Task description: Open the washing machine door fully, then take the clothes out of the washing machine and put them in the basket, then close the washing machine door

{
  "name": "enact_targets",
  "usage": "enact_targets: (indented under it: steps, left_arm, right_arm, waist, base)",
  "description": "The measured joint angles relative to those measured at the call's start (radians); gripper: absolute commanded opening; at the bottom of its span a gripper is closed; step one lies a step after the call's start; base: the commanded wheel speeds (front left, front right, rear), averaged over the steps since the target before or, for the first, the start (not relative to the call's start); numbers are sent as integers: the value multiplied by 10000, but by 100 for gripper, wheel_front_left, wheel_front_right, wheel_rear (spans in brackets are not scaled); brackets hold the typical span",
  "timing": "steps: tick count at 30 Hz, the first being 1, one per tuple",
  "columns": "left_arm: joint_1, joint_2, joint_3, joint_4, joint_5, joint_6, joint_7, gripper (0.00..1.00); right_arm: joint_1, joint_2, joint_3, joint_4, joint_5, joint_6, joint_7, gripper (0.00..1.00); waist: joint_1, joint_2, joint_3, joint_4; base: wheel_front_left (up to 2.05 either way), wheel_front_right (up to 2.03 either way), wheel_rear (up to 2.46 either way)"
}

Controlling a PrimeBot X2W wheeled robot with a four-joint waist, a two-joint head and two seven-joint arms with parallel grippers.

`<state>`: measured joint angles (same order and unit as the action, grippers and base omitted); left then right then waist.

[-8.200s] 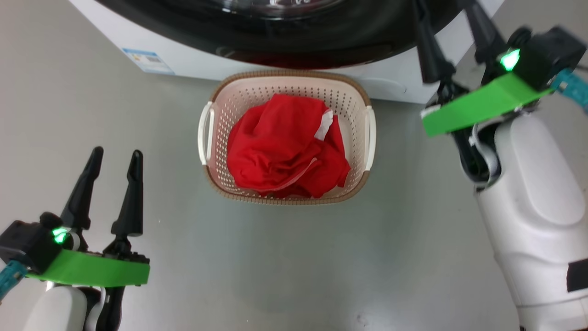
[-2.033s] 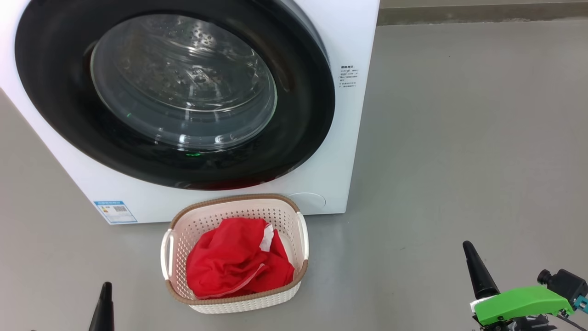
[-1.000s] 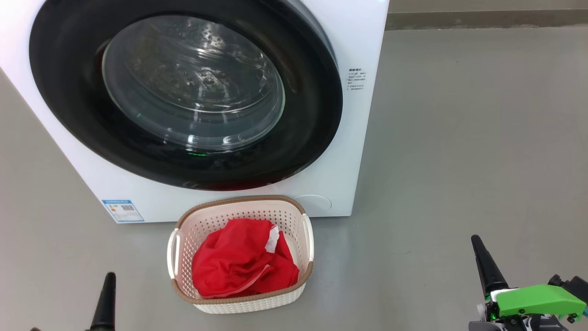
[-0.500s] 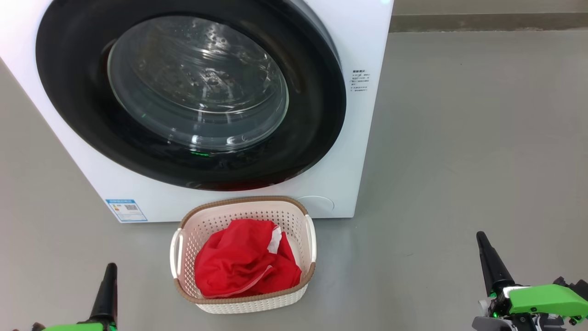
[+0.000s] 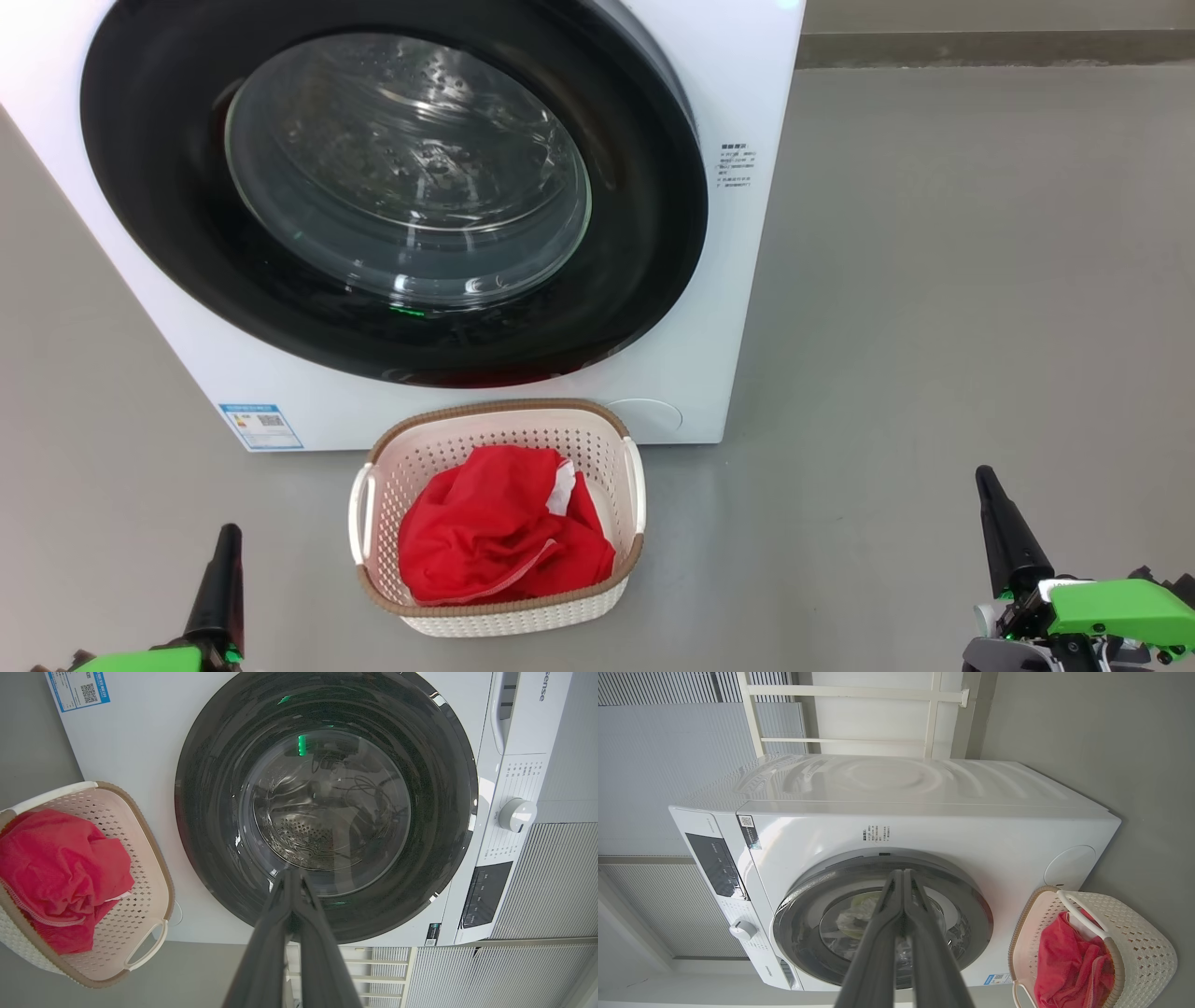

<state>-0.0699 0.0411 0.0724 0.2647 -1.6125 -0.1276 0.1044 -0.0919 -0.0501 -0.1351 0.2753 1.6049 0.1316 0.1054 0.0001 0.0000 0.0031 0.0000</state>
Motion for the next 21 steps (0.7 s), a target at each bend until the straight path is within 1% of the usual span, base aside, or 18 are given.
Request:
enact_targets:
  steps: [21]
  left_arm:
    - [0, -29, 19, 0, 2, 0, 0, 0]
  right_arm:
    - [0, 13, -8, 0, -2, 0, 0, 0]
  waist:
    - [0, 0, 0, 0]
  base:
    - [0, 0, 0]
